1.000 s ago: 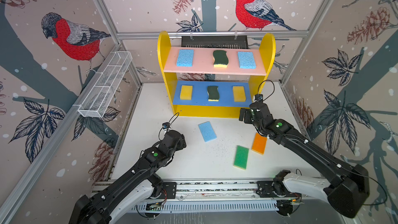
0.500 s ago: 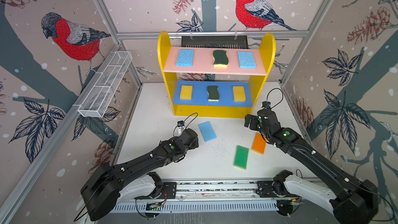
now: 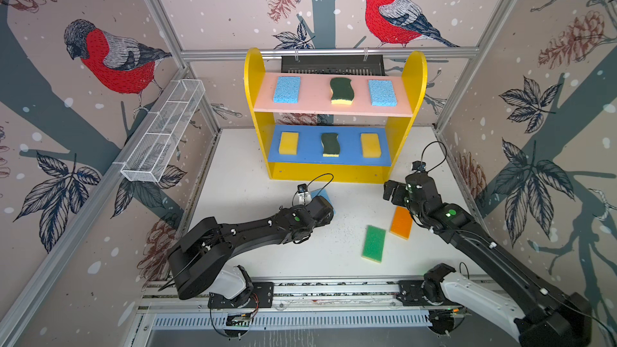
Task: Arrange cleaning sponges on a shelf
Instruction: Place the cleaning sponge at the shelf, then pick up the cleaning sponge from the center of the table.
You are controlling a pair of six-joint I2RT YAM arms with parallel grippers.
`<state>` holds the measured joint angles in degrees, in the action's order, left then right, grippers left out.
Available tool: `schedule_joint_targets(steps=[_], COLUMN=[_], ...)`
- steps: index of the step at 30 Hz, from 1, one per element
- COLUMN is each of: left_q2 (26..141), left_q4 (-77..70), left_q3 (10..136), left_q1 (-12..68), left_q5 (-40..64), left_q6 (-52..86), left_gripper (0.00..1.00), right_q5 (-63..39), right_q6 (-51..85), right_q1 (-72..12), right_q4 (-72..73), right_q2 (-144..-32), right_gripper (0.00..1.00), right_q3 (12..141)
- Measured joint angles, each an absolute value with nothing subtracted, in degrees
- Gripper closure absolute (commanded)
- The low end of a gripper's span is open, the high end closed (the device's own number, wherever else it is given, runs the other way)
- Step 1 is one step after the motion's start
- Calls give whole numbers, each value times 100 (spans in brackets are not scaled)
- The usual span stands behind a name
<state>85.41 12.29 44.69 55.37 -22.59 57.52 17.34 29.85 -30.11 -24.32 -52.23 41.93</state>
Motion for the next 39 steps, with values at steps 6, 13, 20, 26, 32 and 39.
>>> schedule_joint_targets(steps=[6, 13, 20, 26, 32, 39], left_q2=[9251, 9859, 10215, 10390, 10615, 10879], left_q4=[1330, 1664, 2049, 2158, 2298, 2545], left_q3=[5015, 5566, 5933, 6066, 6272, 6490], left_q1=[5719, 5804, 5835, 5843, 5843, 5843], left_q5=[-2276, -2386, -2491, -2545, -2574, -2722], left_q6=[5988, 6169, 6416, 6427, 6469, 6578], left_gripper=[10, 9, 8, 8, 8, 9], right_q5=[1610, 1544, 1481, 1463, 1461, 1437], right_q6=[2985, 2985, 2985, 2987, 2991, 3030], right_q1=[-2917, -2816, -2755, -2714, -2679, -2650], right_q4=[-2432, -2453, -2449, -2453, -2451, -2449], right_q2=[-5098, -5065, -5017, -4954, -4910, -4884], right_gripper=[0, 0, 0, 0, 0, 0], right_q3=[4187, 4176, 4165, 4143, 4143, 4139])
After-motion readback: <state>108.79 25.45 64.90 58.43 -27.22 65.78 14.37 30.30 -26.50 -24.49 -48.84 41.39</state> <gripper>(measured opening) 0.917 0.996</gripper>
